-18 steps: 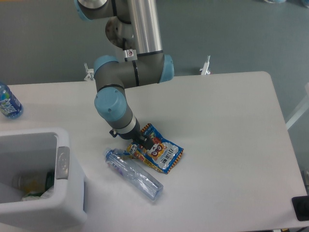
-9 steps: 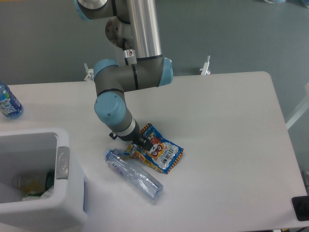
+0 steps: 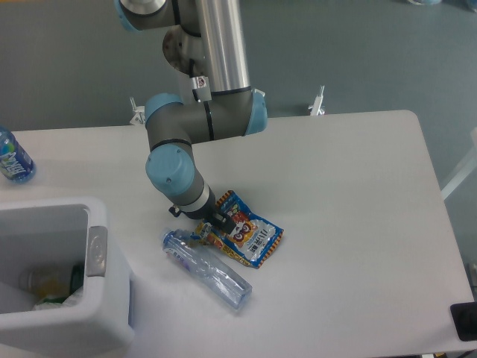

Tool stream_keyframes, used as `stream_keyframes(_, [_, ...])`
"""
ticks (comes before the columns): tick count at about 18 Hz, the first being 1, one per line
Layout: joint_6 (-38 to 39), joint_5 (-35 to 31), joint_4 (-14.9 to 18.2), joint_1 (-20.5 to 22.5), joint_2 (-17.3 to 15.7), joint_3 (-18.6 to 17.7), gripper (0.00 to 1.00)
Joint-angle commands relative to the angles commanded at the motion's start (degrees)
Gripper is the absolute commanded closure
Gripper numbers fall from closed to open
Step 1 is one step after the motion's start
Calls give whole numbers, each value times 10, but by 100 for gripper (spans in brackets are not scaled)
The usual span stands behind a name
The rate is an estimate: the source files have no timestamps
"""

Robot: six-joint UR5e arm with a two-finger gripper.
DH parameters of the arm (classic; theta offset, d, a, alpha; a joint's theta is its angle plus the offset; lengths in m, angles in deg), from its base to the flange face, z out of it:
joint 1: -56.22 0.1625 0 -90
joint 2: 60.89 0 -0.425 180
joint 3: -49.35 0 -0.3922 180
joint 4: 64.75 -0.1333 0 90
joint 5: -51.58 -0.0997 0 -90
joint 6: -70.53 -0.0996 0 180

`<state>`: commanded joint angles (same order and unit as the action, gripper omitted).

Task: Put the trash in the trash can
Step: 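Lower the gripper onto the snack wrapper and close on its edge, then lift the snack wrapper and carry it toward the white bin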

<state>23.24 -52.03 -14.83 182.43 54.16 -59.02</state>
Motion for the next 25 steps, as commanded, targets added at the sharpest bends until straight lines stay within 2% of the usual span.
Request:
stream_keyframes(5, [0, -4, 1, 0, 0, 3, 54])
stream_keyframes(9, [0, -4, 2, 0, -1, 3, 80])
stream_keyframes(10, [0, -3, 2, 0, -2, 4, 83])
stream_keyframes(15, [-3, -3, 3, 1, -4, 5, 91])
stream_keyframes(18, [-7, -2, 5, 4, -10, 5, 91])
stream_keyframes(21, [-19, 3, 15, 20, -48, 2, 91])
stream_keyframes(23, [-46, 4, 55, 28, -70, 6, 91])
stream_keyframes(25, [-61, 17, 81, 43, -104, 14, 91])
